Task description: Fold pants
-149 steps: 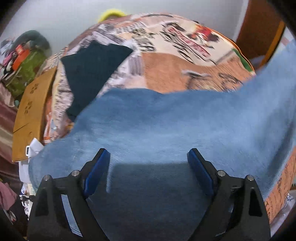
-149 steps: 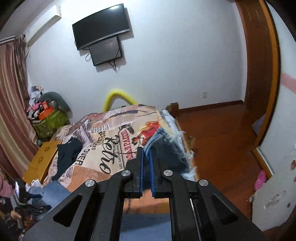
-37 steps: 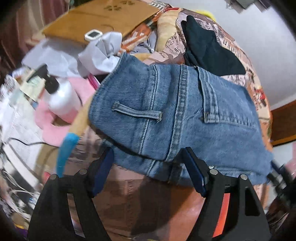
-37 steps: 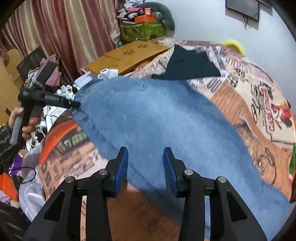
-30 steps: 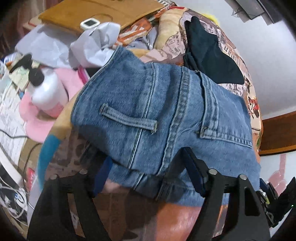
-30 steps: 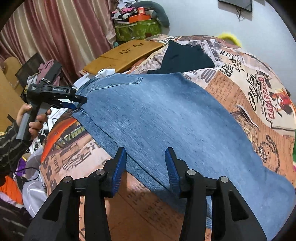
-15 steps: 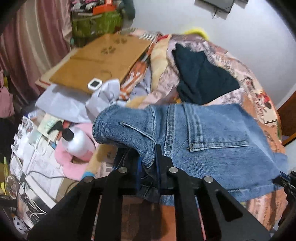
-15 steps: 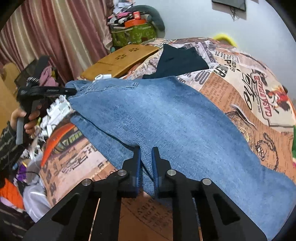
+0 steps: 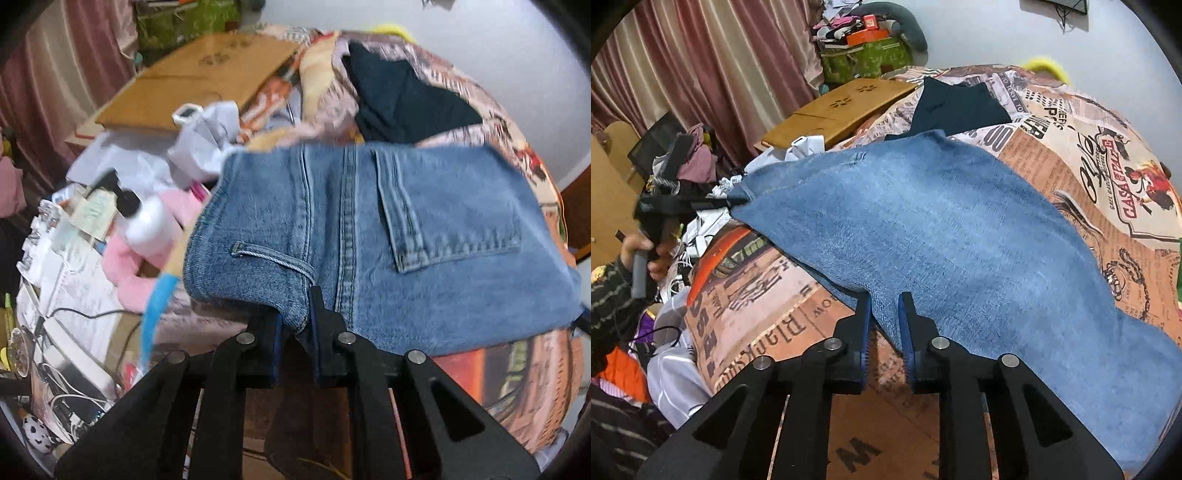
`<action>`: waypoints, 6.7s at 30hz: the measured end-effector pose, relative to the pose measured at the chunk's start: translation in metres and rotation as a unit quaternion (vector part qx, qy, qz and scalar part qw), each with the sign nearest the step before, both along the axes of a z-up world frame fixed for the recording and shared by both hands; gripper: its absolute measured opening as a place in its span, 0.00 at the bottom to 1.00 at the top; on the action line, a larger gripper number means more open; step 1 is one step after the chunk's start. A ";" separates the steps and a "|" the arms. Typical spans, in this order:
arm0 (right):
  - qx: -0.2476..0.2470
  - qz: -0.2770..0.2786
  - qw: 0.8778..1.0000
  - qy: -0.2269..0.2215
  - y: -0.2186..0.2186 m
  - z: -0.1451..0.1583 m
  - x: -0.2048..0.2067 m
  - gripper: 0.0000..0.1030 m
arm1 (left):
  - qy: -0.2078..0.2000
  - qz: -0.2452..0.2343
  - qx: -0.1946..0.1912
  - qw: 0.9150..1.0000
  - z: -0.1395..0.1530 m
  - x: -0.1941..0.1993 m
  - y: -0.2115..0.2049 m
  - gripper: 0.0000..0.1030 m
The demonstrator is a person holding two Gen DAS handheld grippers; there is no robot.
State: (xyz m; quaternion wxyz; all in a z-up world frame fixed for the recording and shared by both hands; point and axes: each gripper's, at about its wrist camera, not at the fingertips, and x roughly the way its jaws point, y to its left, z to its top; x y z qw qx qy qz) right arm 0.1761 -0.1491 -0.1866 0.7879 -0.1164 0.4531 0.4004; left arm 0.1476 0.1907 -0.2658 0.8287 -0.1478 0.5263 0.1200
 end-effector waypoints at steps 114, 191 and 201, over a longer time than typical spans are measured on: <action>0.187 -0.539 0.805 0.163 -0.366 -0.072 0.039 0.58 | -0.018 -0.222 0.137 0.965 0.041 0.104 -0.223 0.85; 0.101 -0.165 0.980 -0.035 -0.096 0.052 0.056 0.62 | -0.142 -0.236 0.069 0.959 0.139 0.106 -0.219 0.86; 0.049 -0.194 0.980 0.019 -0.114 -0.005 0.093 0.72 | -0.045 -0.260 0.083 0.961 0.074 0.161 -0.257 0.86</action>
